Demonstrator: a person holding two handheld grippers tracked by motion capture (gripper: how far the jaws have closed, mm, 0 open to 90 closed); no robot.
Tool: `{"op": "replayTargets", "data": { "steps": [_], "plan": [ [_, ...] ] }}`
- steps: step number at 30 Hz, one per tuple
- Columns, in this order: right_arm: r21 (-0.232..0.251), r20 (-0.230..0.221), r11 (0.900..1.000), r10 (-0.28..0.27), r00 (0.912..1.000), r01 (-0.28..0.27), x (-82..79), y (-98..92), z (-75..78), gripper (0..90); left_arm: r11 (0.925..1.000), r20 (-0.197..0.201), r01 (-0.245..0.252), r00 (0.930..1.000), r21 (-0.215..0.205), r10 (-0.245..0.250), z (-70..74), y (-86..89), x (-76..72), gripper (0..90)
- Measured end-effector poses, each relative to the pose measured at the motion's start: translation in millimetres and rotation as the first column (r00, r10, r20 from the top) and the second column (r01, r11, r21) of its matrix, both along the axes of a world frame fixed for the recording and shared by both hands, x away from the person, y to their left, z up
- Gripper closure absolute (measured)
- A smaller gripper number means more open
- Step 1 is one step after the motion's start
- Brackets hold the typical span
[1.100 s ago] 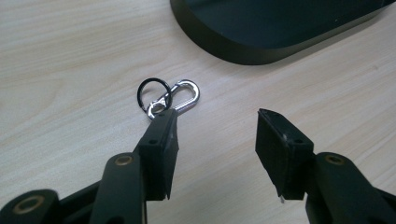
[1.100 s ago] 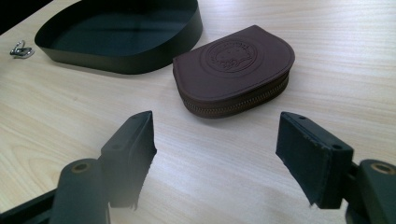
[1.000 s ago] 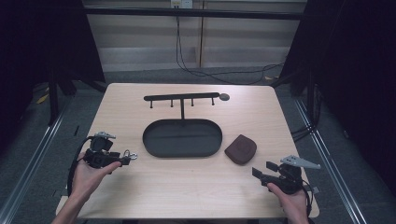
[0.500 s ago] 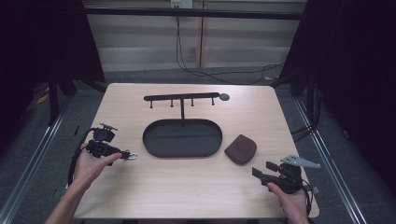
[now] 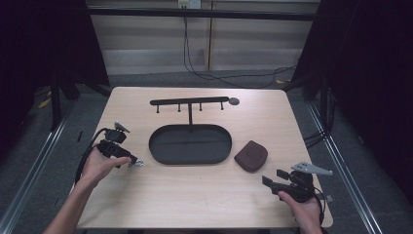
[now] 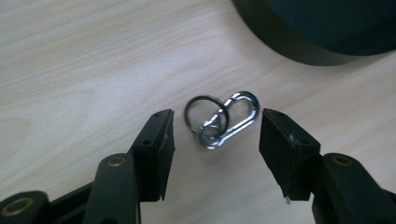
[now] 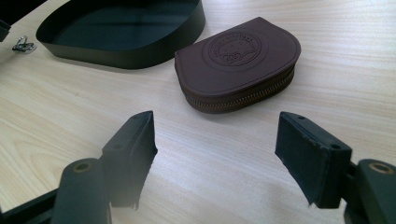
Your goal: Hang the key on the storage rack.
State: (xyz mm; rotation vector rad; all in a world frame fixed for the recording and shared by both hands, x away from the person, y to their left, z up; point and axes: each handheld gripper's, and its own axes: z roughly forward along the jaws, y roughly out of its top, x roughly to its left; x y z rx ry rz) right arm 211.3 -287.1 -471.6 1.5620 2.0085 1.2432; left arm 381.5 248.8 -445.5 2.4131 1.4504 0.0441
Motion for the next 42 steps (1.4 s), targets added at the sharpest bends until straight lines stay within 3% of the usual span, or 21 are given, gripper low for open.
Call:
{"op": "replayTargets", "data": {
  "steps": [3, 11, 13, 20, 25, 28, 42],
  "plan": [
    [-0.006, -0.005, 1.0, 0.002, 1.0, -0.002, 0.3, 0.5, -0.3, 28.5, 0.9996, -0.016, -0.017, 0.9997, -0.021, 0.016, -3.3, 0.3, 5.1, 47.2],
    [-0.007, 0.001, 1.0, -0.005, 1.0, 0.005, -0.4, -0.4, 0.1, 28.5, 0.9999, -0.06, -0.015, 0.9981, 0.007, 0.016, -6.1, -6.1, 16.0, 52.8],
    [-0.007, 0.002, 1.0, -0.002, 1.0, 0.002, -0.4, -0.3, 0.0, 28.5, 0.9994, -0.072, -0.034, 0.9969, -0.005, 0.033, -9.0, -5.6, 18.4, 53.8],
    [-0.007, -0.002, 1.0, -0.003, 1.0, 0.003, 0.0, 0.2, -0.2, 28.5, 0.9993, -0.087, -0.032, 0.9956, 0.017, 0.033, -13.7, -9.4, 21.3, 57.2],
    [-0.008, -0.001, 1.0, 0.0, 1.0, 0.0, -0.3, 0.1, -0.1, 28.5, 0.9976, -0.1, -0.01, 0.9948, 0.069, 0.017, -19.8, -19.6, 21.6, 59.5],
    [-0.008, -0.002, 1.0, -0.001, 1.0, 0.001, -0.2, -0.1, -0.2, 28.5, 0.9971, -0.102, -0.008, 0.9947, 0.075, 0.015, -18.9, -19.9, 21.3, 64.1],
    [-0.009, -0.008, 1.0, 0.0, 1.0, 0.0, 0.5, 0.1, -0.7, 28.5, 0.9992, -0.107, -0.009, 0.9941, 0.039, 0.014, -9.1, -8.5, 22.7, 86.4]
  ]
}}
